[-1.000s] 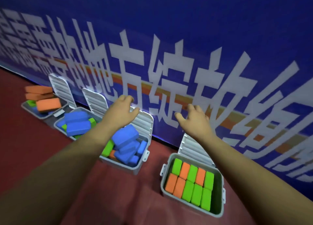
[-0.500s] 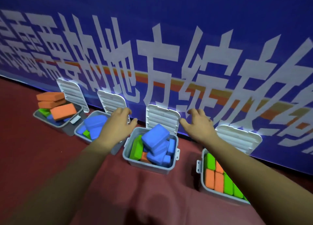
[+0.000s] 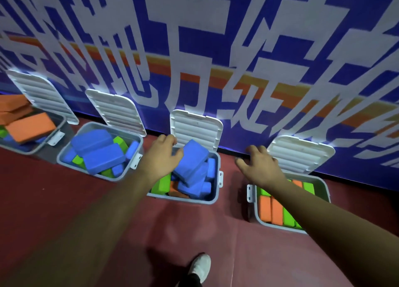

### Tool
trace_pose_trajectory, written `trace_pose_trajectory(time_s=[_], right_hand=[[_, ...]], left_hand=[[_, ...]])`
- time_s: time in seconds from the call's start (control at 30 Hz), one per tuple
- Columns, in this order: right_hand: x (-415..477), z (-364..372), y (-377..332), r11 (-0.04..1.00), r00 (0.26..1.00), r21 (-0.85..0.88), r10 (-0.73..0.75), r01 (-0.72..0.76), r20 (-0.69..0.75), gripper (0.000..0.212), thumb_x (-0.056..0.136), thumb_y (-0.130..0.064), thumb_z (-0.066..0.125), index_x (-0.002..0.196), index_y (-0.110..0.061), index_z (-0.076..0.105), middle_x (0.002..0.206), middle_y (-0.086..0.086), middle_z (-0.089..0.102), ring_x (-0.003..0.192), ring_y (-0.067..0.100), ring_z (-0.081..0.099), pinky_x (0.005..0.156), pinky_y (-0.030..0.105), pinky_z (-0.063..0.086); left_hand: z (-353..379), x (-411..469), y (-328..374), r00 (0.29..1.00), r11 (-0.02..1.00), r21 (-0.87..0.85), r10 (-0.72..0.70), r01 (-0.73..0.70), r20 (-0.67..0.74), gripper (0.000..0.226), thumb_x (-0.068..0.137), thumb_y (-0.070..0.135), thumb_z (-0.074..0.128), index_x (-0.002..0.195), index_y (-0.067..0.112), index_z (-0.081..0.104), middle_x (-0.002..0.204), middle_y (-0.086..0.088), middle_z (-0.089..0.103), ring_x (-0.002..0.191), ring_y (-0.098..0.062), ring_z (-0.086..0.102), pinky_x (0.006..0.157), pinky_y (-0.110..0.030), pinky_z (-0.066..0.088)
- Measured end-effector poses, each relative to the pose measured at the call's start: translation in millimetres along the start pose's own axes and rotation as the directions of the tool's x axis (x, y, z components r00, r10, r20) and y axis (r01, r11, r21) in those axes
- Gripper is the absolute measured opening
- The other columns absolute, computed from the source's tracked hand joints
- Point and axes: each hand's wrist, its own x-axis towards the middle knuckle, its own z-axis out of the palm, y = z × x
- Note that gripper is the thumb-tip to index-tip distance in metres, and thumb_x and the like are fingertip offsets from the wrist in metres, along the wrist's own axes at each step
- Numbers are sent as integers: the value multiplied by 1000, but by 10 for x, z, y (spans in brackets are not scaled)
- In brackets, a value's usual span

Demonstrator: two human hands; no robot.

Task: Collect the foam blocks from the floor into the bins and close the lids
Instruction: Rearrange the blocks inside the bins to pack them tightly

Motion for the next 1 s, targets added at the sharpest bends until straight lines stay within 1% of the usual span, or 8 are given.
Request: trace_pose_trajectory(time_s=[0.13, 0.37, 0.63, 0.77, 0.83, 0.9, 0.97, 1.0], right_hand=[[543, 245, -62, 999, 997, 38, 26, -29, 70, 56, 91, -55, 47, 134, -18, 48, 130, 9, 48, 117, 34, 53, 107, 47, 35], [1633, 980, -113, 1000, 989, 19, 17, -20, 148, 51, 94, -52, 48, 131, -16, 50, 131, 9, 48, 119, 32, 52, 107, 47, 36], [2483, 2779, 28, 983, 952, 85, 131, -160, 277, 56, 92, -53, 50, 132, -15, 48, 130, 10, 50, 120, 29, 51, 105, 48, 39], [2836, 3526, 123, 943, 943, 226, 175, -243, 284, 62, 92, -52, 54, 135, -8, 46, 133, 11, 51, 105, 25, 57, 96, 37, 45], [2984, 3819, 128, 929, 942, 266, 182, -259, 282, 62, 91, -55, 56, 129, -7, 46, 121, 8, 56, 95, 23, 59, 89, 40, 50], [3121, 4066, 139, 929, 946, 269, 182, -256, 268, 63, 91, -59, 54, 122, -5, 46, 113, 8, 58, 86, 22, 59, 73, 38, 51], [3227, 4263, 147, 927, 939, 248, 211, -280, 272, 67, 91, -62, 51, 125, -5, 44, 119, 8, 57, 91, 23, 56, 62, 32, 42], [3264, 4347, 166, 917, 936, 264, 228, -299, 269, 67, 91, -62, 51, 126, -5, 44, 120, 8, 57, 95, 25, 57, 62, 31, 42]], left_hand=[[273, 469, -286, 998, 999, 9, -38, 37, 48, 58, 76, 54, 40, 103, 6, 61, 102, -14, 62, 100, -34, 58, 89, -44, 48], [1002, 1124, -1194, 979, 985, 77, -161, 152, 128, 28, 88, 32, 61, 106, 10, 62, 110, -15, 64, 105, -35, 60, 91, -43, 48], [2290, 1915, -2273, 959, 986, 49, -168, 161, 228, 25, 89, 24, 62, 107, 7, 61, 112, -14, 63, 108, -31, 58, 88, -37, 46], [2851, 2285, -2667, 958, 982, 59, -188, 179, 215, 36, 87, 36, 59, 111, 9, 60, 115, -15, 56, 110, -33, 54, 94, -40, 45], [3096, 2454, -2821, 952, 972, 122, -222, 200, 208, 47, 87, 42, 56, 119, 8, 54, 121, -20, 51, 118, -39, 49, 99, -46, 42], [3299, 2584, -2950, 923, 957, 153, -280, 246, 264, 56, 90, 47, 54, 129, 8, 46, 132, -20, 47, 124, -40, 46, 102, -46, 41], [3449, 2683, -3038, 889, 953, 80, -303, 294, 344, 61, 85, 56, 45, 129, 12, 48, 132, -17, 52, 120, -36, 51, 99, -44, 43], [3505, 2719, -3057, 891, 956, 19, -281, 293, 356, 61, 79, 58, 39, 121, 15, 54, 126, -14, 57, 114, -33, 55, 95, -41, 45]])
